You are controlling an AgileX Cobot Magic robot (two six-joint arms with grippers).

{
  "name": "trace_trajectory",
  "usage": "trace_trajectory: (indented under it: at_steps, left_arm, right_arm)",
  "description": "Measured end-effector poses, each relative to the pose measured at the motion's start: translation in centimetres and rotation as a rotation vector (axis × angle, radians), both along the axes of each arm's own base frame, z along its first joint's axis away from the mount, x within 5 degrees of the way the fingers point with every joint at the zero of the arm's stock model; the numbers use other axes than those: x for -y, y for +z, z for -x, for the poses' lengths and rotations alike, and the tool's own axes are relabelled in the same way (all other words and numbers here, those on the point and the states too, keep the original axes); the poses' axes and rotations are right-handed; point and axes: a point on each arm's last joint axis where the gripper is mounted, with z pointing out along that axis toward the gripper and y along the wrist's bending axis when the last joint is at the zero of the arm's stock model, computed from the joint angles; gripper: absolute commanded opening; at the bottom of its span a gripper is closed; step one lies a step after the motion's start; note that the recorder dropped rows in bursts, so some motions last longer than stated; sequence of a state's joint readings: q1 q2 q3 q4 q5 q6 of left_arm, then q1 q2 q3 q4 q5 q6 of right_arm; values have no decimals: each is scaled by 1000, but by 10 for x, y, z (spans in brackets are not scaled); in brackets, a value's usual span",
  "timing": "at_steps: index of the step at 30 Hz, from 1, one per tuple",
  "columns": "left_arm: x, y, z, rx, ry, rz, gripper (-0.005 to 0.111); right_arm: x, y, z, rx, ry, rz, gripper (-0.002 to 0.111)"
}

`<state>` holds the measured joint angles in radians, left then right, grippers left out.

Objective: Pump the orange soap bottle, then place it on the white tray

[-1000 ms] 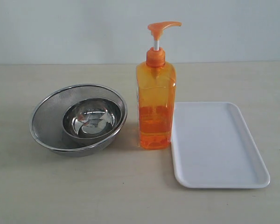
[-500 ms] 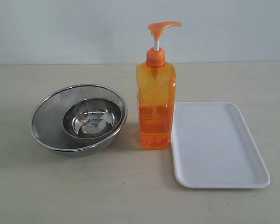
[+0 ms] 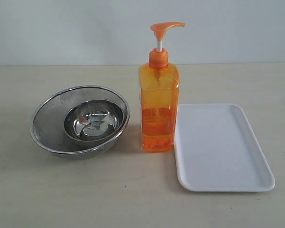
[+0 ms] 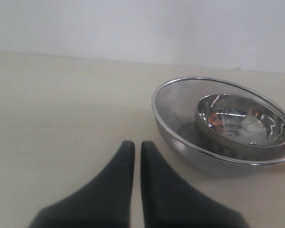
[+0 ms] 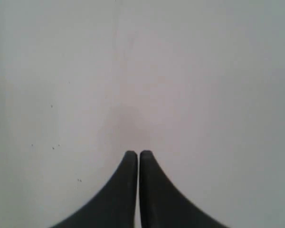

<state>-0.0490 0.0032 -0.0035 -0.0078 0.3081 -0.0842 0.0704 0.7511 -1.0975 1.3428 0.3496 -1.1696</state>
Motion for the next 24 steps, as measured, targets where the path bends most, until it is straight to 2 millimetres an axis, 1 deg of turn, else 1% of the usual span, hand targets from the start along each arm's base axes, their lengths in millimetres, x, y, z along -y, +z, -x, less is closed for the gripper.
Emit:
trace_trajectory:
  at_steps: [2,5,9,11,12,15,17,19,21,24]
  left_arm:
    - [0,0,0,0,0,0,5]
    - [0,0,0,0,0,0,5]
    - [0,0,0,0,0,0,5]
    - [0,0,0,0,0,0,5]
    - [0,0,0,0,0,0,5]
    - [0,0,0,0,0,0,5]
    - [0,0,0,0,0,0,5]
    - [0,0,0,0,0,0,5]
    - [0,0,0,0,0,0,5]
    - [0,0,0,0,0,0,5]
  right_arm:
    - [0,-3,-2,24,5,-12,0]
    - [-3,-21,-13,21,17,25,0]
    - [-11,-64,-29,-59,78,110,0]
    - [-13,-81,-32,-104,106,120,0]
    - [-15,-93,-34,-136,119,128,0]
    - [-16,-117,-36,-213,148,112,0]
    - [-19,-127,-36,-249,184,98,0]
    - [-23,-133,-33,-262,243,96,0]
    - [-27,-134,-30,-259,296,97,0]
    - [-28,-134,-29,-263,322,86,0]
